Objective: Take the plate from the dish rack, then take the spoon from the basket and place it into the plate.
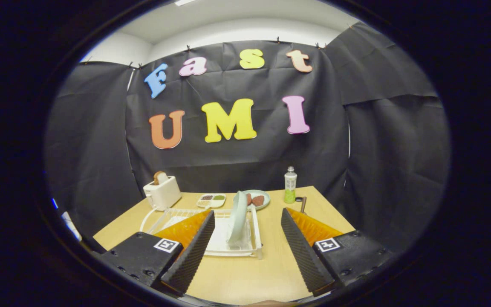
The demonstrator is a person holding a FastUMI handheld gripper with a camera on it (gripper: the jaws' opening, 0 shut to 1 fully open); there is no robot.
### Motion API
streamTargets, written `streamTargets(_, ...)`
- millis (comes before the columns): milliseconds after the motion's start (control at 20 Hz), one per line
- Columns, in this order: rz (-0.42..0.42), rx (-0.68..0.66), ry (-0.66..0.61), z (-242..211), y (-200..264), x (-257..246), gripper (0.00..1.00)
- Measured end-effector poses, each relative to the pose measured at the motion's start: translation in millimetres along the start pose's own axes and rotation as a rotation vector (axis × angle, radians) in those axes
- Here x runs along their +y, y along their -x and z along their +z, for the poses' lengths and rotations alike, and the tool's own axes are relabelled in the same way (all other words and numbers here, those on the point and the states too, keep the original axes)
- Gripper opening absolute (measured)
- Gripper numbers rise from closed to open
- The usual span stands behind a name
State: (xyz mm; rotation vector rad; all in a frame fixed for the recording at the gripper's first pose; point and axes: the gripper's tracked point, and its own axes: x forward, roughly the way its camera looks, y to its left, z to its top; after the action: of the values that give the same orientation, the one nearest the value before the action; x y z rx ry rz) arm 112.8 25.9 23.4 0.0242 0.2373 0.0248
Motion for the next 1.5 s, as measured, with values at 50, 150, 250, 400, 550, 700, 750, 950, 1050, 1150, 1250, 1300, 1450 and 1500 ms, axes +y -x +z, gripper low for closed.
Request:
streamTargets(50,-0.006,0.007,-0.002,10,-11,2,1.00)
streamTargets(150,-0.024,0.066,0.005,21,-34,4,0.99)
streamTargets(250,-0.045,0.122,0.031,33,-60,11,0.98)
streamTargets(400,-0.080,0.210,0.119,48,-98,21,0.95)
streamTargets(550,-0.133,0.324,0.192,51,-137,29,0.95)
streamTargets(700,-0.186,0.413,0.280,52,-166,35,0.92)
streamTargets(750,-0.199,0.446,0.298,49,-174,36,0.92)
streamTargets(950,-0.323,0.562,0.335,36,-201,26,0.92)
streamTargets(1050,-0.362,0.614,0.345,29,-211,23,0.90)
streamTargets(1150,-0.405,0.664,0.350,19,-223,14,0.89)
streamTargets(1250,-0.463,0.694,0.365,16,-232,0,0.86)
streamTargets(1300,-0.471,0.706,0.364,14,-237,-3,0.82)
streamTargets(1450,-0.451,0.742,0.370,6,-242,0,0.69)
streamTargets(1500,-0.450,0.778,0.364,-1,-240,-3,0.64)
